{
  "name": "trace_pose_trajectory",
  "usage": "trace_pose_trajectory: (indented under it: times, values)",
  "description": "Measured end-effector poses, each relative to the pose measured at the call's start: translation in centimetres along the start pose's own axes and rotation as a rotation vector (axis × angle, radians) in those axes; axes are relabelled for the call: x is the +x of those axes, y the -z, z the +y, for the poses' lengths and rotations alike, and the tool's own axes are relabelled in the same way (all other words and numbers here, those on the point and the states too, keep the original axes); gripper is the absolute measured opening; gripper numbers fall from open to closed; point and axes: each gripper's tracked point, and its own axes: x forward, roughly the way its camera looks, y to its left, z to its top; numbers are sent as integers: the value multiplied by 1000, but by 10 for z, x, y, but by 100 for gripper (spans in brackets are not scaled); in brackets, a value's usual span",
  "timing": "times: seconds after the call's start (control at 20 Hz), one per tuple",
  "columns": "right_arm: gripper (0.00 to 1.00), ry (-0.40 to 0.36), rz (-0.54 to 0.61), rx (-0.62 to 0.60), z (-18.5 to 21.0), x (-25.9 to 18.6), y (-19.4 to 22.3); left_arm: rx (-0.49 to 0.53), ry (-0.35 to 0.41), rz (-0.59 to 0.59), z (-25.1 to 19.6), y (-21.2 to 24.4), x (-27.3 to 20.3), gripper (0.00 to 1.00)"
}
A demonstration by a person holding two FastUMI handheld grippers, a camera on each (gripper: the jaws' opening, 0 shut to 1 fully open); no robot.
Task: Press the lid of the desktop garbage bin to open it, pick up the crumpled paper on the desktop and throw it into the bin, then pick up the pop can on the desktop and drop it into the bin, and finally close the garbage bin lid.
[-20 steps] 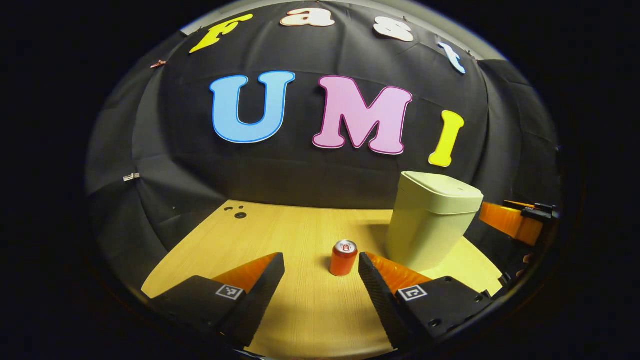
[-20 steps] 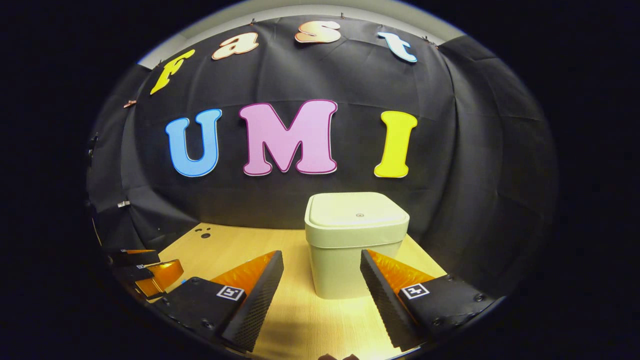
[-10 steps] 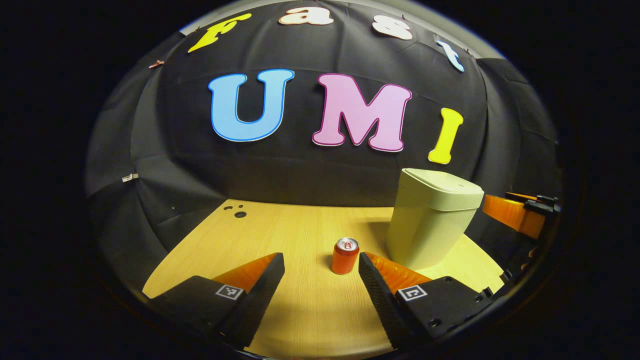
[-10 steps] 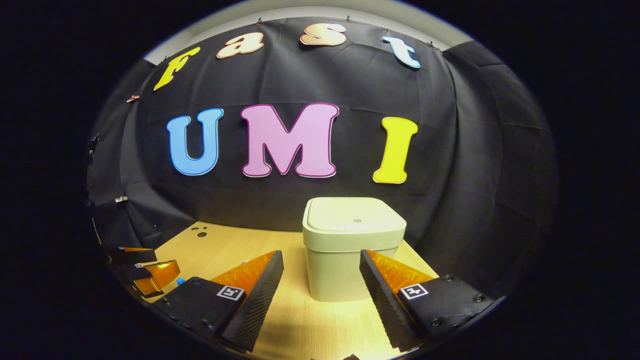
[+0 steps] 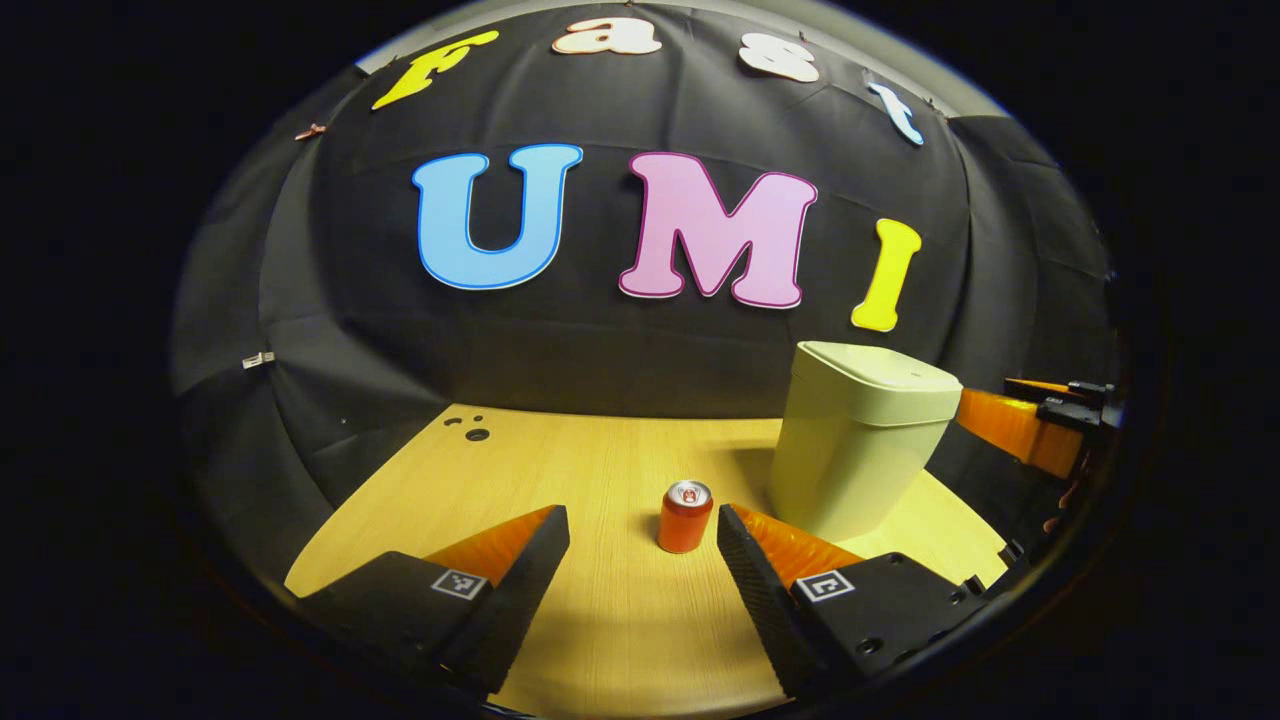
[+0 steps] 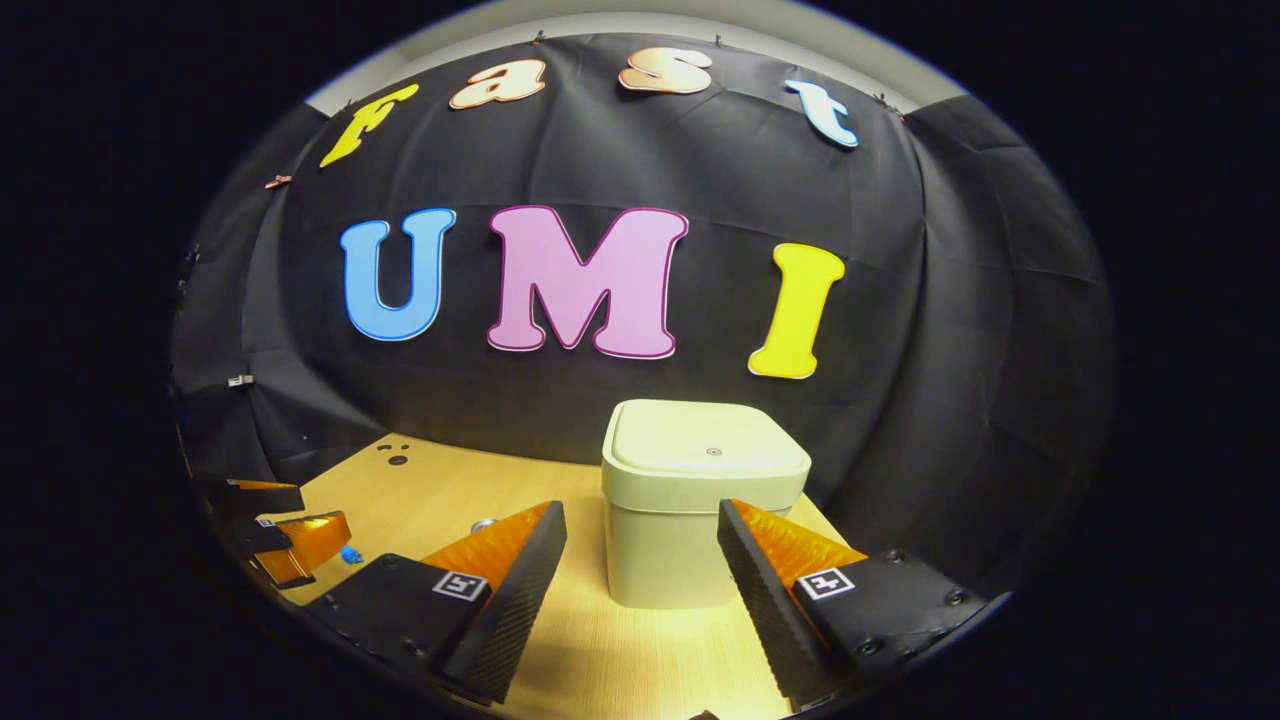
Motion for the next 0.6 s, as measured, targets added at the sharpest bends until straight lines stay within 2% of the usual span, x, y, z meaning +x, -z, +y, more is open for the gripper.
trace_pose_trajectory:
  times: [0.05,0.2,0.3,0.35,0.4,0.5,0.6]
  values:
    - [95,0,-3,-8,0,1,-2,0,-1,2,-1,0,-1,96]
    - [73,6,-19,-15,-2,6,-10,-20,6,2,-2,3,-2,96]
    - [71,2,-16,-11,-2,11,-15,-28,0,-3,-2,2,-2,96]
    - [67,2,-15,-5,-3,14,-17,-28,-2,-4,-1,2,-2,96]
    - [55,0,-13,2,-4,16,-16,-27,-5,-3,-1,2,-3,96]
    - [39,-4,-3,12,-7,22,-19,-26,-12,3,-1,5,-3,96]
    - [39,-2,17,12,-11,29,-18,-25,-19,5,0,6,-4,96]
